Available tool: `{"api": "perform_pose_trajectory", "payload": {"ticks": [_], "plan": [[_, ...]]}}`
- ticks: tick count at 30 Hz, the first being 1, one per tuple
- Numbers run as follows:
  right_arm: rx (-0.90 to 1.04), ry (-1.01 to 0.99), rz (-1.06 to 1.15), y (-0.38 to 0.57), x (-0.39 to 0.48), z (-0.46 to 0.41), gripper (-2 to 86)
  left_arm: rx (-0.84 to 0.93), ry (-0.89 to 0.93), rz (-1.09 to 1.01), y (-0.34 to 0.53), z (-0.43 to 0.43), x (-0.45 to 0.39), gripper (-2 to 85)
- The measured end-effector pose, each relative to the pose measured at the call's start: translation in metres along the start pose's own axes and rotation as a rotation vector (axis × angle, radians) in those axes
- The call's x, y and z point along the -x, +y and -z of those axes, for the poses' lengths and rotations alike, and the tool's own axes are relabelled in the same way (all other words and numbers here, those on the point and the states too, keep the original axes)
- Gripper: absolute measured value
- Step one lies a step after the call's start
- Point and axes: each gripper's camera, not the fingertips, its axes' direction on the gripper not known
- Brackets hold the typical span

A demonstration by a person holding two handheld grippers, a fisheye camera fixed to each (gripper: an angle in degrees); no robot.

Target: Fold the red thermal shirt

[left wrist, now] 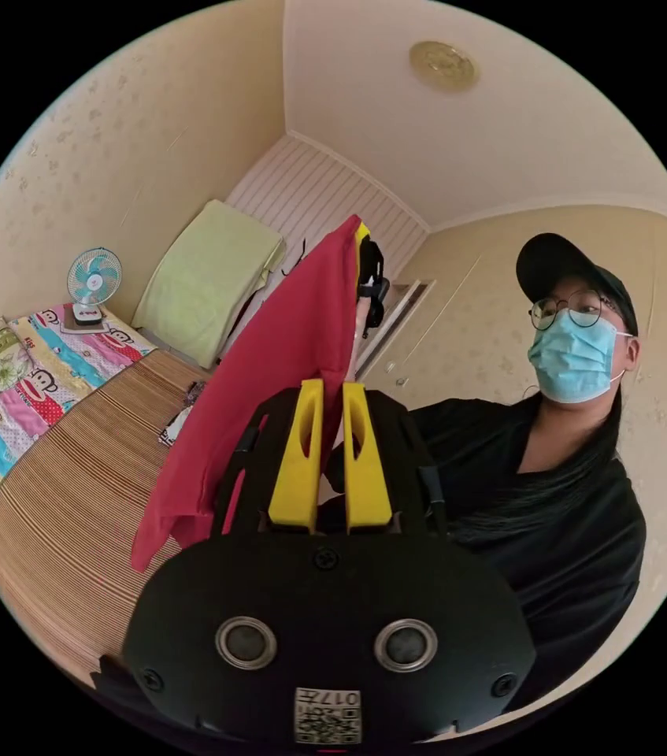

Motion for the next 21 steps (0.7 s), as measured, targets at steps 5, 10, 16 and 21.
{"api": "perform_pose_trajectory", "payload": {"ticks": [5,10,16,21], "plan": [[-0.022,-0.320,0.005,0.004,-0.037,0.013,0.3,0.042,0.029,0.017,-0.004,-0.004,0.019,7.6],[-0.027,-0.448,0.010,0.002,-0.046,0.008,0.3,0.030,0.033,0.088,-0.007,-0.029,0.046,12.2],[-0.047,-0.535,0.009,-0.004,-0.069,0.019,0.3,-0.033,-0.054,0.061,-0.007,-0.034,0.050,11.2],[-0.141,-0.643,-0.023,-0.002,-0.108,0.042,0.4,-0.086,0.028,0.034,-0.005,-0.017,0.058,9.0]]}}
